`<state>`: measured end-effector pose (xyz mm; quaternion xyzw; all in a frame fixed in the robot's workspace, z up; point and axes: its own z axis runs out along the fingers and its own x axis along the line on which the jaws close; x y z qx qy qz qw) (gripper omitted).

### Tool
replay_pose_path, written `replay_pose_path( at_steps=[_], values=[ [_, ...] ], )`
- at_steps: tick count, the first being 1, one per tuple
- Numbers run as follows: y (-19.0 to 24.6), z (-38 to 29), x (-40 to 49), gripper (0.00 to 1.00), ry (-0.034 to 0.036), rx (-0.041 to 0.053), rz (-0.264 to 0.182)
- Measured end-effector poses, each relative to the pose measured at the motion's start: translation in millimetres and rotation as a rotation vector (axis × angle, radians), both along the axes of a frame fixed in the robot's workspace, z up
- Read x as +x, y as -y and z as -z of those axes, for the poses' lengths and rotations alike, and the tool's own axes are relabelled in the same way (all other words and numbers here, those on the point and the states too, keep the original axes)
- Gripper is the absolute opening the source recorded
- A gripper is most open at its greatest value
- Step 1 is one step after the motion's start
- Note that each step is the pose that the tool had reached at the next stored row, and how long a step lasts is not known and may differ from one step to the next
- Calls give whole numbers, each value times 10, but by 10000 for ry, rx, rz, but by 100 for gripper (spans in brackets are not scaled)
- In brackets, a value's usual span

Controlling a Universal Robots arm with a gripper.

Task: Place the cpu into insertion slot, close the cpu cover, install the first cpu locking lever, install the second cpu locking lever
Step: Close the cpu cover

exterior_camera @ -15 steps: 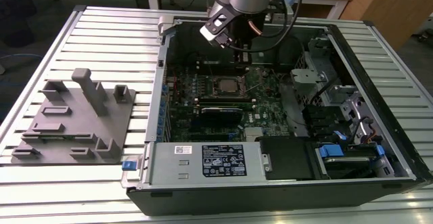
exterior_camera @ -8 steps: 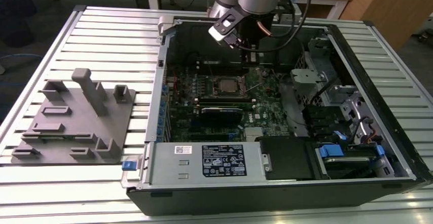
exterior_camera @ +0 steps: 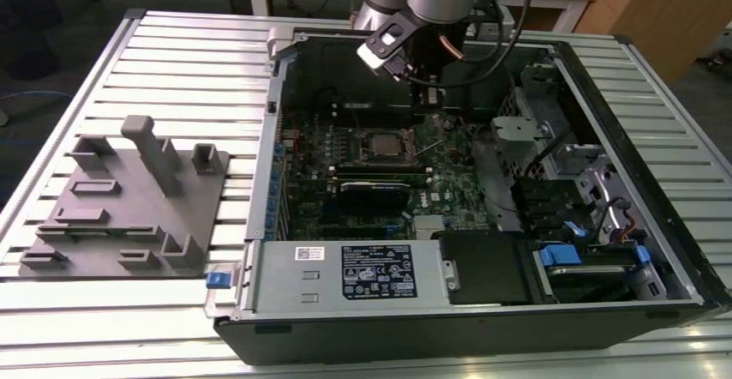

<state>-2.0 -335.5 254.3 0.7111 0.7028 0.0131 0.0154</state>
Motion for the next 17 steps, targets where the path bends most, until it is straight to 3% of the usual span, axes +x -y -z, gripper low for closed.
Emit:
replay_pose_path(
  at_steps=[8, 17],
  values=[
    [0, -34, 9, 10, 0, 6, -2],
    [0, -34, 153, 10, -1, 1, 0]
  ],
)
